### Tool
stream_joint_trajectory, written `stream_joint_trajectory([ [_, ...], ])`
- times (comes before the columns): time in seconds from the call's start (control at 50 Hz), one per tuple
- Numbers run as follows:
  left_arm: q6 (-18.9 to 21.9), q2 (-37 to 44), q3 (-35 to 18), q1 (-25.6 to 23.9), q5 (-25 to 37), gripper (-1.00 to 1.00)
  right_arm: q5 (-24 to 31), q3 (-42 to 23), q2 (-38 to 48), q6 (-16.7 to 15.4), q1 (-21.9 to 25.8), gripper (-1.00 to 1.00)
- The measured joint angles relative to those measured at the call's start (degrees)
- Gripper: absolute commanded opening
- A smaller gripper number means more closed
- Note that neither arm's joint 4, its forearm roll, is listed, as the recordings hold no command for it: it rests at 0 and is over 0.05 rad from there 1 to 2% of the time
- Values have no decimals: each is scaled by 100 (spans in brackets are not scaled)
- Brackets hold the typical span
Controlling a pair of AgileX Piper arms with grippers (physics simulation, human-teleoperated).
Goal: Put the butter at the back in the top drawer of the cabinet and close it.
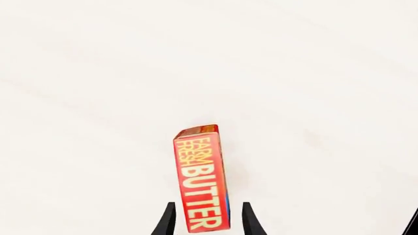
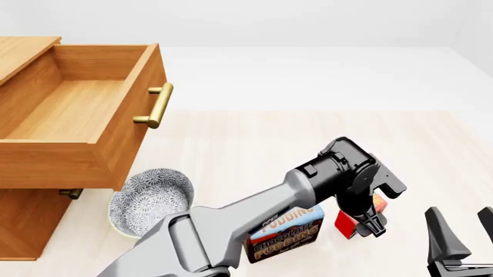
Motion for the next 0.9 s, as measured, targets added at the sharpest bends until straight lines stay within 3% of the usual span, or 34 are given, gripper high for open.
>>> stream_joint_trajectory([
  [0.9, -150, 256, -147, -2, 0, 100, 0, 0, 0, 0, 0, 100],
])
